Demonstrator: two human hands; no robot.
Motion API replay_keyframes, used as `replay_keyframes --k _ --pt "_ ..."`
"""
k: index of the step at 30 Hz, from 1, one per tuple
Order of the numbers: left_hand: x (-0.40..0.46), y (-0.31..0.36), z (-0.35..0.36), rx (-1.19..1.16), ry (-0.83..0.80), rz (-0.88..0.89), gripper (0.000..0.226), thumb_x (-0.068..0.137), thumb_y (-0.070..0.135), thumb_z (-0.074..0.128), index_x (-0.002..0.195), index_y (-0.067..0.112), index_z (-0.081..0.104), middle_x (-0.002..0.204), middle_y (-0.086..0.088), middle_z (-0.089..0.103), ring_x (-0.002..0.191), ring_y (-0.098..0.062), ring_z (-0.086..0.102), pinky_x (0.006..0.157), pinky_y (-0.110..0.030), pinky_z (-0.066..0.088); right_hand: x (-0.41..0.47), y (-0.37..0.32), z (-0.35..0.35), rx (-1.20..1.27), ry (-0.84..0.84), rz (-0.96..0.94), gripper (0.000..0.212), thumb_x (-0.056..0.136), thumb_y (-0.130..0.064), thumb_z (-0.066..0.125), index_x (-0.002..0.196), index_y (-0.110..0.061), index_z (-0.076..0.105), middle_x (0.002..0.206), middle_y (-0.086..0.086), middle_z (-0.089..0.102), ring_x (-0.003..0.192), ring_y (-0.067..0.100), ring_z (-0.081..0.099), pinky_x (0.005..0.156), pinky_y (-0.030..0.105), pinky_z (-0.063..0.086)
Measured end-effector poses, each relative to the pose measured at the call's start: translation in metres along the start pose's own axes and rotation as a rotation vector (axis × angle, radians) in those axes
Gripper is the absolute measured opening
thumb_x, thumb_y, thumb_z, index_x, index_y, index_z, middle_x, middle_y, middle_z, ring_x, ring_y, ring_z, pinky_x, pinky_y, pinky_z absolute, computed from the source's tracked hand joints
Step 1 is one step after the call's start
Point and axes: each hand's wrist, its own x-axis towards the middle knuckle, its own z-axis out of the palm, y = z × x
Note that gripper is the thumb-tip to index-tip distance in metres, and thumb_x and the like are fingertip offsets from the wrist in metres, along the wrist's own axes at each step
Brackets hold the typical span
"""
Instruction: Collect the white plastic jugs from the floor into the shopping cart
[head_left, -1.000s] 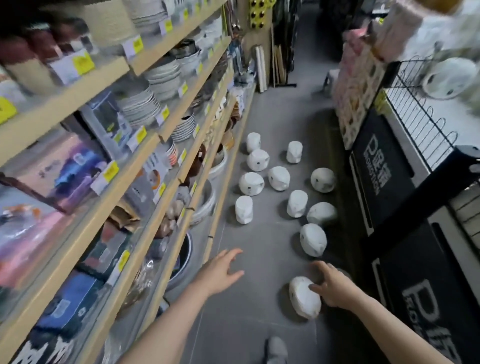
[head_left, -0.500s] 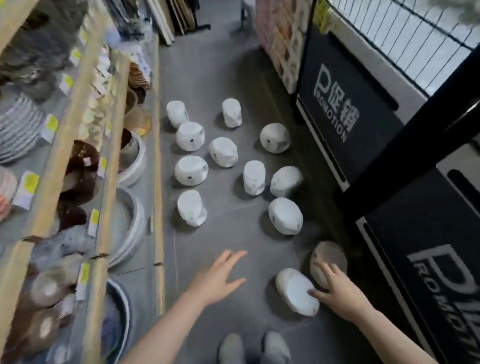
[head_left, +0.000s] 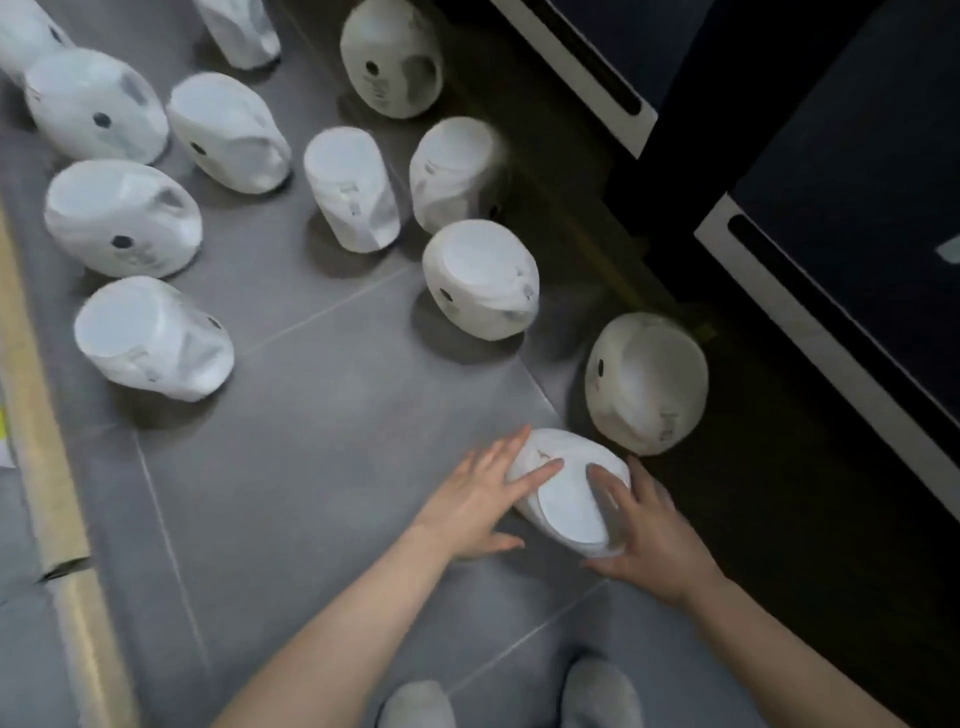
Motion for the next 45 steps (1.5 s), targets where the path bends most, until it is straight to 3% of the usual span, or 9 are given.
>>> replay_keyframes --k 6,9,13,20,29,32,39,42,45 --pt "0.013 0.002 0.054 -0.032 0.101 0.011 0.117 0.073 0.050 0.074 0.140 0.049 -0.021 0.155 -0.006 -0.025 0.145 -0.025 -0.014 0.115 -0.043 0.020 0.011 0.033 0.040 0.179 0.156 -0.137 0.100 0.066 -0.053 0.076 0.138 -0.053 0.006 0.154 -0.003 -0.007 0.142 0.024 0.003 0.109 0.042 0.033" --pt "0.006 -0.002 0.065 0.013 0.235 0.073 0.119 0.060 0.051 0.082 0.145 0.046 0.000 0.153 -0.012 -0.001 0.139 -0.033 0.006 0.107 -0.049 0.033 0.013 0.045 0.048 0.183 0.135 -0.234 0.107 0.061 -0.053 0.079 0.133 -0.065 0.000 0.154 -0.005 -0.011 0.143 0.029 0.005 0.108 0.046 0.031" --pt "0.029 -0.021 0.069 -0.049 0.279 0.139 0.114 0.060 0.044 0.084 0.142 0.049 0.005 0.151 -0.024 0.005 0.139 -0.044 0.016 0.107 -0.054 0.027 0.023 0.051 0.056 0.161 0.199 -0.313 0.107 0.059 -0.052 0.080 0.139 -0.056 0.008 0.151 0.003 0.004 0.138 0.034 0.021 0.103 0.049 0.041" --pt "0.024 -0.027 0.057 -0.145 0.335 0.192 0.085 0.072 0.056 0.056 0.144 0.038 0.014 0.140 -0.014 0.020 0.126 -0.041 0.038 0.101 -0.047 0.045 0.020 0.032 0.042 0.164 0.250 -0.381 0.094 0.062 -0.057 0.071 0.140 -0.044 0.020 0.146 -0.001 0.010 0.129 0.031 0.030 0.096 0.039 0.039" --pt "-0.113 0.025 -0.079 -0.305 0.356 -0.015 0.085 0.067 0.052 0.058 0.141 0.047 0.015 0.140 -0.004 0.020 0.126 -0.033 0.037 0.101 -0.046 0.044 -0.062 -0.072 -0.086 0.033 0.097 -0.502 0.095 0.063 -0.062 0.068 0.140 -0.042 0.018 0.145 0.010 0.022 0.122 0.034 0.038 0.100 0.044 0.041" --pt "-0.164 0.049 -0.149 -0.371 0.372 -0.096 0.089 0.066 0.056 0.062 0.142 0.046 0.016 0.143 -0.013 0.025 0.128 -0.034 0.038 0.104 -0.046 0.042 -0.097 -0.119 -0.158 -0.011 0.062 -0.580 0.095 0.063 -0.063 0.068 0.141 -0.040 0.019 0.145 0.009 0.024 0.123 0.033 0.038 0.101 0.044 0.040" --pt "-0.290 0.098 -0.303 -0.416 0.448 -0.242 0.098 0.057 0.062 0.067 0.140 0.053 0.014 0.145 -0.008 0.021 0.128 -0.033 0.037 0.102 -0.046 0.043 -0.194 -0.234 -0.307 -0.032 0.066 -0.778 0.095 0.069 -0.062 0.068 0.143 -0.039 0.014 0.149 0.007 0.020 0.137 0.024 0.021 0.111 0.043 0.029" --pt "-0.341 0.112 -0.351 -0.455 0.495 -0.288 0.101 0.053 0.067 0.069 0.137 0.058 0.014 0.143 0.002 0.018 0.132 -0.025 0.032 0.105 -0.044 0.040 -0.225 -0.279 -0.348 0.018 0.056 -0.837 0.097 0.065 -0.059 0.075 0.142 -0.038 0.020 0.148 0.003 0.021 0.136 0.016 0.021 0.114 0.032 0.026" --pt "-0.390 0.123 -0.387 -0.453 0.561 -0.318 0.106 0.053 0.052 0.083 0.136 0.060 0.017 0.139 0.013 0.015 0.131 -0.013 0.029 0.106 -0.022 0.032 -0.252 -0.322 -0.379 0.030 0.070 -0.918 0.098 0.060 -0.050 0.082 0.140 -0.035 0.028 0.140 -0.006 0.024 0.129 0.004 0.022 0.110 0.010 0.015"
